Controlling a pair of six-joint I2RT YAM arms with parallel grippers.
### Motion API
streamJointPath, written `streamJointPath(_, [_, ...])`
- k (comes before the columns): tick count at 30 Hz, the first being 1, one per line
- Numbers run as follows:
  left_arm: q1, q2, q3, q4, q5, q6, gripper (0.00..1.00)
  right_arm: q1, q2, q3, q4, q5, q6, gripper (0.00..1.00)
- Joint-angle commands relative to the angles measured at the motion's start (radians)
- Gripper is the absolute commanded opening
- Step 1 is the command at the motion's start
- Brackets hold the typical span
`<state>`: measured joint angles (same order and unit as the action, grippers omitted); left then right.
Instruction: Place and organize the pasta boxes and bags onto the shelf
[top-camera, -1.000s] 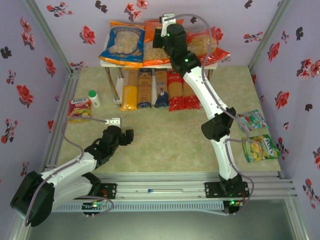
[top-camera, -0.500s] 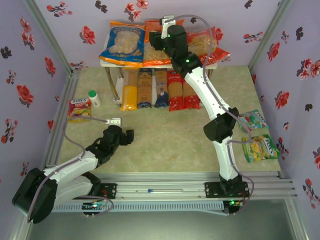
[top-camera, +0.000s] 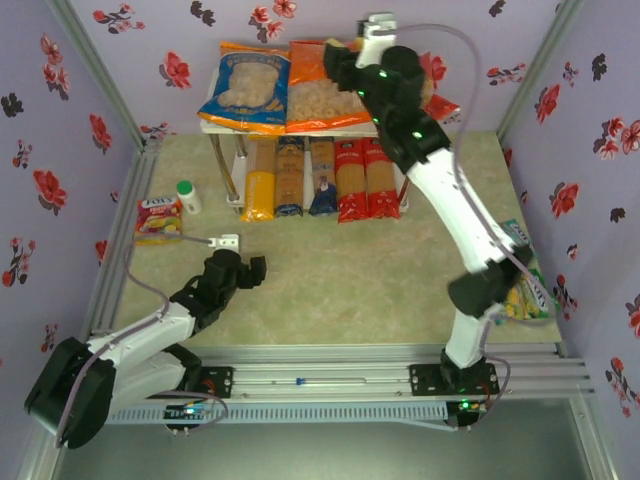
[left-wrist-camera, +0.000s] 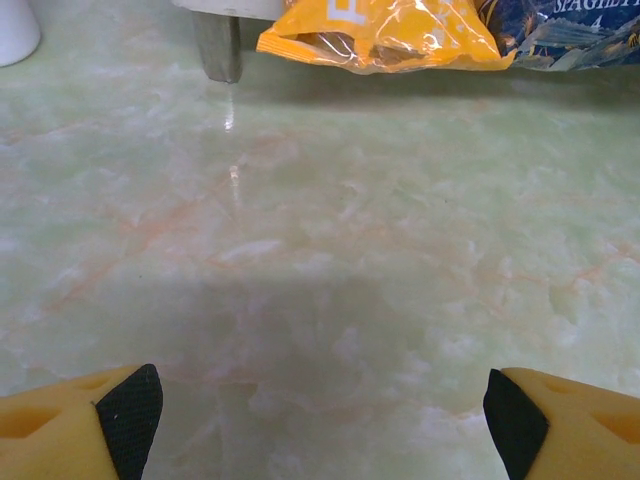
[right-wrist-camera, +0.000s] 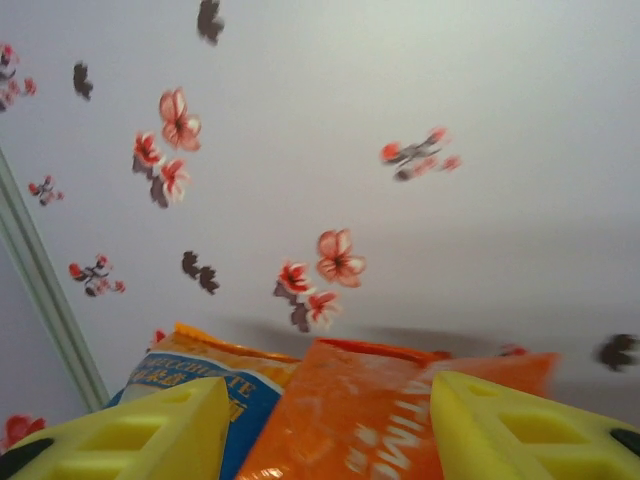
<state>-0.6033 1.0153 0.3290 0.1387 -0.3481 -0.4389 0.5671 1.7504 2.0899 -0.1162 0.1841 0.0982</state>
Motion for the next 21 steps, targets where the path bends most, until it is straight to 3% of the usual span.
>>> streamJointPath(1, [0.018, -0.052, -0.020, 0.013, -0.029, 0.022, 0.88, -0.006, -0.263, -0.237, 0.069, 0.189, -0.025, 0.57])
streamJointPath(6, [0.056, -0.130, -0.025, -0.011, -0.056, 0.043, 0.93, -0.006, -0.681, -0.723, 0.024, 0.358, -0.004, 0.57])
streamJointPath(11, [0.089, -0.190, -0.020, -0.053, -0.077, 0.057, 1.00, -0.009, -0.968, -0.994, -0.297, 0.554, 0.105, 0.61])
streamJointPath(16, [0.141, -0.211, -0.009, -0.067, -0.156, 0.068, 1.00, -0.022, -1.138, -1.200, -0.466, 0.659, 0.215, 0.72])
streamJointPath(21, [0.251, -0.159, -0.011, 0.008, -0.176, 0.005, 1.00, -0.103, -1.103, -1.314, -0.476, 0.600, 0.269, 0.79])
